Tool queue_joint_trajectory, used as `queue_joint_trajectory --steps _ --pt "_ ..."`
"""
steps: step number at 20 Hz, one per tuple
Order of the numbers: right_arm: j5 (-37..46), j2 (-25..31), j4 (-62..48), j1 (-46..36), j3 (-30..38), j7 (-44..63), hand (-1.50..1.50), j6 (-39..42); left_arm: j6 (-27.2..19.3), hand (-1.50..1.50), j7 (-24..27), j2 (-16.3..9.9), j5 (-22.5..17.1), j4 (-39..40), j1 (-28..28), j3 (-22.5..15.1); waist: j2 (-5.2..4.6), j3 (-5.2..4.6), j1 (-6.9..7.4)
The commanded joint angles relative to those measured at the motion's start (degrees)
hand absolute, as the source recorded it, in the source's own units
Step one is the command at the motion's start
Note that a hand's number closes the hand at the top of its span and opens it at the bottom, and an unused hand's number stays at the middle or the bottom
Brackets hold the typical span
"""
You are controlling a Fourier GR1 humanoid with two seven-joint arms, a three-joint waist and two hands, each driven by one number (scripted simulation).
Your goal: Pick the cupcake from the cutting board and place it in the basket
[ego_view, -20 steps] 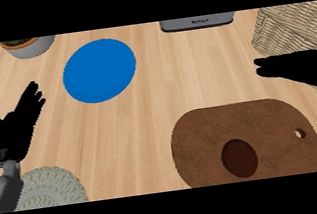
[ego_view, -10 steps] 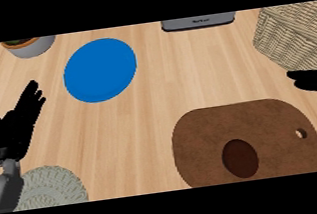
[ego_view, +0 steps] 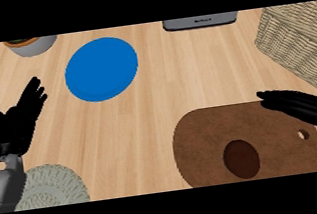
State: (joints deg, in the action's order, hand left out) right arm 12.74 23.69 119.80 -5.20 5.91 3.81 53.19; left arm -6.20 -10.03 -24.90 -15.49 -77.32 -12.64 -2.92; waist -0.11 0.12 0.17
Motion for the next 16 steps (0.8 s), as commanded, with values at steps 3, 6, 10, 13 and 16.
queue_joint_trajectory --steps 3,6,10,13,16 --pt "13.57 -5.65 -9.19 3.61 -6.83 -13.4 -1.5 -10.23 0.33 0.0 2.09 1.36 1.77 -1.42 2.71 0.39 0.03 -0.04 0.24" --pt "16.84 -10.26 -9.04 5.78 -11.89 -12.55 -1.5 -14.52 0.34 0.0 -0.35 2.33 2.14 -3.02 3.09 0.43 0.14 -0.08 0.02" --pt "25.43 -7.34 -16.55 3.74 -15.44 -15.81 -1.5 -17.39 3.9 0.0 -0.02 0.55 1.26 0.53 1.02 3.64 0.09 -0.1 -0.01" --pt "24.3 -7.44 -19.12 -0.47 -13.82 -14.61 -1.5 -14.38 3.89 0.0 -0.65 1.65 2.89 -2.62 2.32 4.4 0.13 -0.12 -0.02" --pt "29.62 -6.72 -25.17 0.64 -15.95 -20.08 -1.5 -19.88 0.29 0.0 -1.33 5.42 5.98 -4.1 2.45 2.1 0.11 -0.11 -0.06"
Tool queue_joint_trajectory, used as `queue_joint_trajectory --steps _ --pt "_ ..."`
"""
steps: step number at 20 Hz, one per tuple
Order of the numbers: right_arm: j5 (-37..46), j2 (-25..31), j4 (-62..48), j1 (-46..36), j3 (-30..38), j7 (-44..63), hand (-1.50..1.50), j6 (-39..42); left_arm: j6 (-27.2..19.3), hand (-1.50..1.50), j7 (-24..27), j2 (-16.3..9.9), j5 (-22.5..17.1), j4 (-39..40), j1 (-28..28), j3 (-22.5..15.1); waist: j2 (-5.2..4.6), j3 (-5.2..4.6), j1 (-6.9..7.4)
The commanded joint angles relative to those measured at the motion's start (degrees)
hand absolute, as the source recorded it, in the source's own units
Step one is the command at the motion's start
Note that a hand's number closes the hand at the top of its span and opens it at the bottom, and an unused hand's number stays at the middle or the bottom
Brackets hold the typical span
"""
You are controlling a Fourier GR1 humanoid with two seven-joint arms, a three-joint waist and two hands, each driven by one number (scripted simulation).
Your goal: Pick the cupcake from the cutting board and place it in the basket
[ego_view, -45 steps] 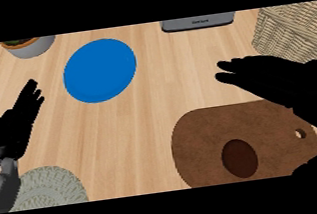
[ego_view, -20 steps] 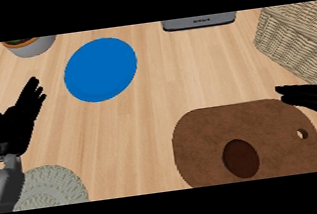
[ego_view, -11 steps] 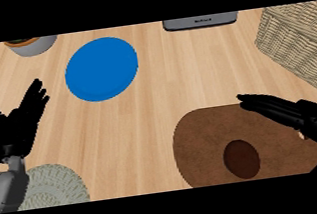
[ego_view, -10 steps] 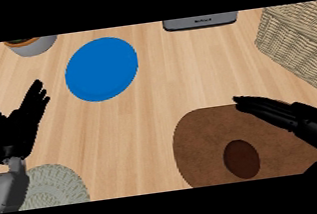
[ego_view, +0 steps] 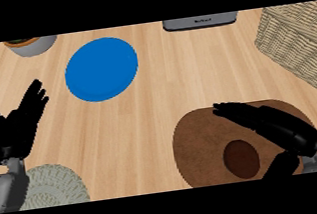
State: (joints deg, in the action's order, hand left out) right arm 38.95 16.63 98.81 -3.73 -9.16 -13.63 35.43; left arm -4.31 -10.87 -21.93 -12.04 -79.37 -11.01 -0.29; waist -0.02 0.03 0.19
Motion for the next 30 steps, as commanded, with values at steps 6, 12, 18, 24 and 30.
queue_joint_trajectory --steps 6,12,18,24,30 --pt "4.68 -0.37 -5.07 -2.79 -0.06 -2.79 -1.5 -0.19 2.73 0.0 0.7 2.88 3.23 3.58 -1.81 3.25 0.01 -0.03 -0.21" --pt "2.92 2.28 -9.83 -0.93 2.39 -12.23 -1.5 -1.23 3.17 0.0 -5.81 1.78 2.51 -2.76 -2.5 4.98 0.04 -0.01 -0.16" --pt "5.13 2.83 -5.76 3.4 0.65 -15.25 -1.5 -0.8 5.55 0.0 -3.68 2.36 4.5 -1.72 -1.41 6.72 0.06 -0.02 -0.23" --pt "9.19 -0.39 -6.26 2.32 -0.84 -10.84 -1.5 -3.74 7.02 0.0 -2.37 3.4 5.67 -2.41 0.69 7.35 0.06 -0.03 -0.12" --pt "13.75 0.73 -5.58 8.22 -2.75 -13.18 -1.5 -8.81 4.97 0.0 -9.65 5.19 5.62 -9.25 0.52 6.96 0.15 -0.01 -0.18"
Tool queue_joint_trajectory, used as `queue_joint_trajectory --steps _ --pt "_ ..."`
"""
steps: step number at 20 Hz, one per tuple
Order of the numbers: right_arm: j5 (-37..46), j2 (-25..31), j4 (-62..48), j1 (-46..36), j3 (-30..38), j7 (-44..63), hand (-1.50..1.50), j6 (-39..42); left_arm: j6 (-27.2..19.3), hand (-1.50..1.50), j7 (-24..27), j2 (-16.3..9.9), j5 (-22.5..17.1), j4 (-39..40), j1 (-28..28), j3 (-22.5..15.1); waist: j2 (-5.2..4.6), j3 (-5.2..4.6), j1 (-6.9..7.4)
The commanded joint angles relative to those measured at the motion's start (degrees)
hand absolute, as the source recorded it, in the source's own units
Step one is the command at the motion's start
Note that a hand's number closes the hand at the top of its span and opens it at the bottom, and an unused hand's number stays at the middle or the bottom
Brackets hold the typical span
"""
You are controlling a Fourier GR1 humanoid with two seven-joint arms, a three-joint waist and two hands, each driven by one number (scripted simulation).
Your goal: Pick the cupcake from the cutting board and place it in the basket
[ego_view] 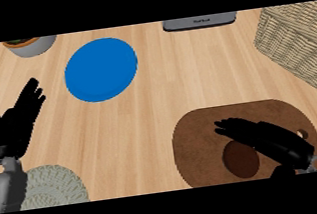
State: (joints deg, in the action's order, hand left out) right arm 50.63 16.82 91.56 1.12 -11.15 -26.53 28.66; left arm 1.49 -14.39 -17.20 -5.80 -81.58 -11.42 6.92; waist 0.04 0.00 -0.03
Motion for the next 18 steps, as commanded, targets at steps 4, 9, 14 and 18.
queue_joint_trajectory --steps 4,9,14,18 --pt "5.6 -1.11 -1.4 -0.69 -3.34 -0.12 1.5 -2.85 0.91 0.0 -1.38 0.52 0.35 -1.5 -0.29 1.21 0.0 0.01 0.03" --pt "9.65 -1.75 -3.55 -1.36 -5.27 -2.17 1.5 -6.98 2.19 0.0 0.31 1.06 1.06 1.96 -1.09 1.7 -0.03 0.0 -0.03" --pt "11.61 -1.82 -4.17 0.63 -7.28 -3.35 1.5 -8.19 2.08 0.0 2.63 1.1 1.72 4.68 -2.24 2.93 -0.05 0.0 -0.15" --pt "11.65 -16.25 -8.98 -6.71 2.85 22.07 1.5 -9.53 0.52 0.0 0.84 2.46 2.36 0.59 -0.81 1.13 -0.52 -0.03 0.19"
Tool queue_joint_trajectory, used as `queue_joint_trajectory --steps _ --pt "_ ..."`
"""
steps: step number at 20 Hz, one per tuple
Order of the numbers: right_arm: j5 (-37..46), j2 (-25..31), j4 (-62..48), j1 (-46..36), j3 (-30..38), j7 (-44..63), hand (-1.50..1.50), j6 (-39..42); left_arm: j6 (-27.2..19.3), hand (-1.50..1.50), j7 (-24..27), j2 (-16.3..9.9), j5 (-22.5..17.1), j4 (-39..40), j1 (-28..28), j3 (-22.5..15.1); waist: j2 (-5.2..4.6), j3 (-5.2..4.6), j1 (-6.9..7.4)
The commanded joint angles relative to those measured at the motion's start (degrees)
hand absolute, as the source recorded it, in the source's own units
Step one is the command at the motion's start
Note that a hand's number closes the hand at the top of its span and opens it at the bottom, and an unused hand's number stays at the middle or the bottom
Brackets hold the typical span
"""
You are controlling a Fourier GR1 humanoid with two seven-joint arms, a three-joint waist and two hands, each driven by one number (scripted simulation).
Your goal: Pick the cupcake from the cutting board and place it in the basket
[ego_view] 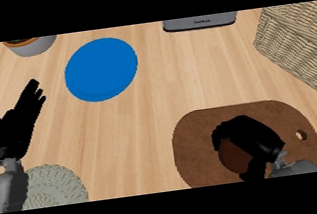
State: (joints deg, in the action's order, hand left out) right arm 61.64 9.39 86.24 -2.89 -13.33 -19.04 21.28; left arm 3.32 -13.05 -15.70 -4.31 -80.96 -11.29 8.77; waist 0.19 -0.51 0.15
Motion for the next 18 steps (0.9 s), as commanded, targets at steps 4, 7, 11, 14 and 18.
queue_joint_trajectory --steps 4,7,11,14,18 --pt "-2.17 -9.14 -4.13 -5.11 12.52 29.66 1.5 -8.54 -0.09 0.0 0.07 -0.03 0.03 -0.5 -1.06 -0.08 -1.25 0.61 0.77" --pt "-4.88 -9.26 -6.24 -10.96 11.64 42.33 1.5 -12.83 0.28 0.0 0.07 1.24 0.27 0.64 -2.13 -1.56 -1.53 0.56 2.62" --pt "-13.12 -9.34 -10.18 -18.92 10.62 52.77 1.5 -25.67 0.42 0.0 0.32 1.48 1.21 0.63 -2.72 -2.74 -1.47 0.82 4.9" --pt "-15.78 -9.37 -11.02 -25.51 7.12 56.16 1.5 -37.28 1.81 0.0 -0.21 0.48 0.6 1.79 -4.06 -2.44 -1.32 0.73 5.58" --pt "-12.41 -9.38 -13.24 -33.85 1.54 60.09 1.5 -51.6 1.24 0.0 0.36 1.13 1.14 2.59 -4.41 -2.73 -1.04 0.53 5.39"
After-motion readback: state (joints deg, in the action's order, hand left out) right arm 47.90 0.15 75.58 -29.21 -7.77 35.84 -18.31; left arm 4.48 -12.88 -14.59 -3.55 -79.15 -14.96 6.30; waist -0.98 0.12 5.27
